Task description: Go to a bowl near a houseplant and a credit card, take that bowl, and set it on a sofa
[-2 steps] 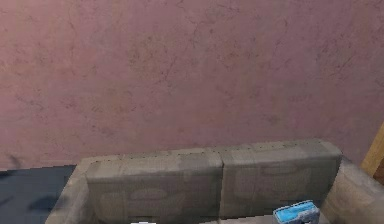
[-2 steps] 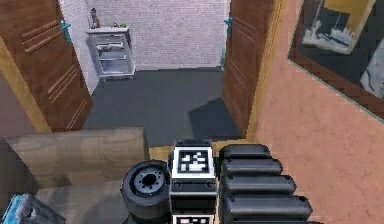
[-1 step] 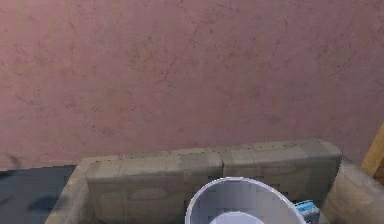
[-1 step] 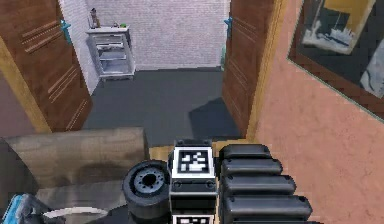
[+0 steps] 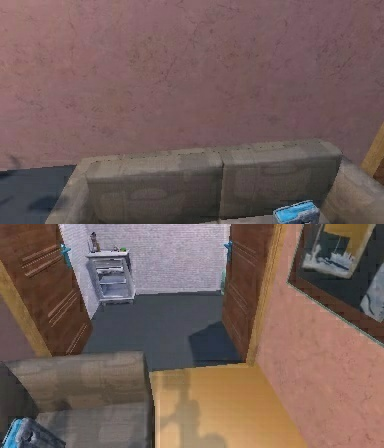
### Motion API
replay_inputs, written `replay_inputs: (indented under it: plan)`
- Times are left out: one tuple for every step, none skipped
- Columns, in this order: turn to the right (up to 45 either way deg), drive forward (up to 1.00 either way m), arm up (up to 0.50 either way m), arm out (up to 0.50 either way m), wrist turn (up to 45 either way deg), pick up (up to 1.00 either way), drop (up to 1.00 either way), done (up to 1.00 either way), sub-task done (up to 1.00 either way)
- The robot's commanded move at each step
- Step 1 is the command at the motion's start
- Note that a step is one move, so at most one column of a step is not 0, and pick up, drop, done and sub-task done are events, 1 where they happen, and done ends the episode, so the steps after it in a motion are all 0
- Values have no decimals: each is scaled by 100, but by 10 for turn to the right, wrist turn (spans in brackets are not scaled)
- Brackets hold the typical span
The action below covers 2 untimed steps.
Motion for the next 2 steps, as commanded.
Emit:
replay_inputs:
  plan:
    - [0, 0, -32, 0, 0, 0, 0, 0, 0]
    - [0, 0, 0, 0, 0, 0, 100, 0, 0]
